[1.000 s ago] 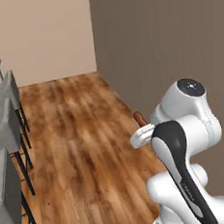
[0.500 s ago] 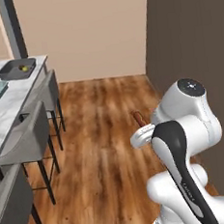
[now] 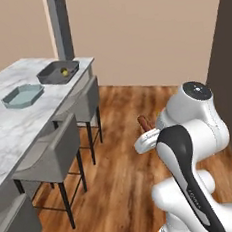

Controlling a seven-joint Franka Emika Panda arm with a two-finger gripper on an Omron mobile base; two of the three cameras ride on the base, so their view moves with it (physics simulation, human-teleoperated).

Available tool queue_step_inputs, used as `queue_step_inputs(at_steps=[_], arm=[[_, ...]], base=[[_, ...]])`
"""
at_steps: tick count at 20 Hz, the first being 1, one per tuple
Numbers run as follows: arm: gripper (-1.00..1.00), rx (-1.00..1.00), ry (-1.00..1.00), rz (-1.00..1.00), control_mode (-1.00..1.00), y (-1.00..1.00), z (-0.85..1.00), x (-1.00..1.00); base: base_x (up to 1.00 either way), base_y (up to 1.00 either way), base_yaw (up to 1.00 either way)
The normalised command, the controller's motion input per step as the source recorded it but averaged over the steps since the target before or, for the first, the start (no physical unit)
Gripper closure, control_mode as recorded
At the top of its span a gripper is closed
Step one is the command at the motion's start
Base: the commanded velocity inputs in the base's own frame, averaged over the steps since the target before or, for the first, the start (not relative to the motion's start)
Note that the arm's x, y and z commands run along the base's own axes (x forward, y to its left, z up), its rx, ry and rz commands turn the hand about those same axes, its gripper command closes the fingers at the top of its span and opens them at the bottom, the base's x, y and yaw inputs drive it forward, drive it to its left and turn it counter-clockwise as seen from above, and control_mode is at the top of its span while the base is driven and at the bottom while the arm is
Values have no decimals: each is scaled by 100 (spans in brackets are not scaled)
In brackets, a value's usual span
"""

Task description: Place the cold items (apple and kiwi) from the fridge in one tupperware on the dining counter. Place the warm items (hot dog and kebab skewer) in the stove area in another tupperware.

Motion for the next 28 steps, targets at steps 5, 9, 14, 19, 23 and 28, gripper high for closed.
queue_step_inputs(at_steps=[5, 9, 14, 19, 23, 28], arm=[[100, 0, 0, 0, 100, 0, 0, 0], [100, 0, 0, 0, 100, 0, 0, 0], [100, 0, 0, 0, 100, 0, 0, 0], [100, 0, 0, 0, 100, 0, 0, 0], [100, 0, 0, 0, 100, 0, 0, 0], [100, 0, 0, 0, 100, 0, 0, 0]], base=[[98, -48, 44], [98, -48, 44], [97, -49, 45], [99, -46, 46], [100, -42, 46], [100, -37, 46]])
